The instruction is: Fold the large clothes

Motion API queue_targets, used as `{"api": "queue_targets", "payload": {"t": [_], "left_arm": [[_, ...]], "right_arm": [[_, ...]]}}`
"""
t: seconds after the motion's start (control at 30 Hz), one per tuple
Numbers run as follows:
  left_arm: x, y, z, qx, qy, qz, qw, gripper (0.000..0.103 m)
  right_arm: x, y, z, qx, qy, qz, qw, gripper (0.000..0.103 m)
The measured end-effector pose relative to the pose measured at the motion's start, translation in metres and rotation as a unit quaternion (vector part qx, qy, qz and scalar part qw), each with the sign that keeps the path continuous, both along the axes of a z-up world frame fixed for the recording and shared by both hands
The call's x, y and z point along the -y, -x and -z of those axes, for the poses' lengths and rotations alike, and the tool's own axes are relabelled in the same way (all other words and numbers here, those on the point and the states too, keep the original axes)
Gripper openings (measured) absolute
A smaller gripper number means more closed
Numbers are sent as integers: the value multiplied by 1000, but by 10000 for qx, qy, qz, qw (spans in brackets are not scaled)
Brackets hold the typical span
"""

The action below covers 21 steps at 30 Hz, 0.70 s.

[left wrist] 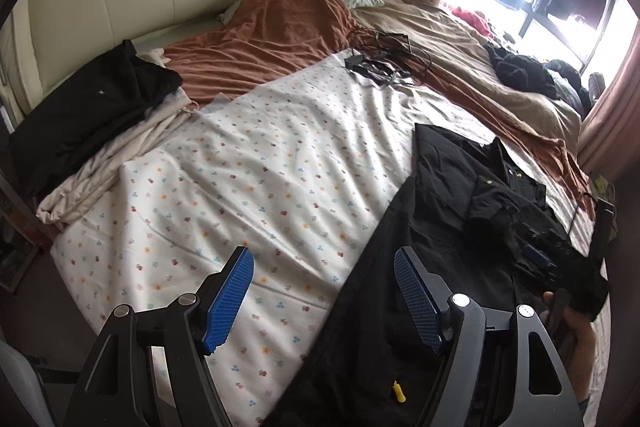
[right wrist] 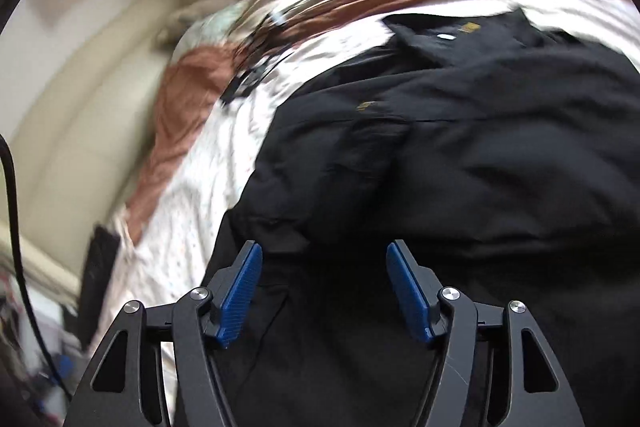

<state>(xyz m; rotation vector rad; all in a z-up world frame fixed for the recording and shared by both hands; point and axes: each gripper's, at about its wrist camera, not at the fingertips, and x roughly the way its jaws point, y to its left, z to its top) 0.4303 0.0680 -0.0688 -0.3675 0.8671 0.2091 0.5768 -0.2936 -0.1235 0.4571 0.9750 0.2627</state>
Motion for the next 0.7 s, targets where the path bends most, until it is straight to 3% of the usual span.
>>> {"api": "queue_targets", "payload": {"t": [0.3,0.5,0.7], "left_arm": [[28,-13,-5,50,-35,242,9997,74],[41,-31,-7,136,-8,375,9992,74],[71,-75,8,84,172,770,9968,74]], "right_arm": [[96,24,-2,-215,-488,1359,9893,66],[129,33,1,-218,-758,1847,9796,66],[157,40,11,-242,-1273,2154,9679,66]]}}
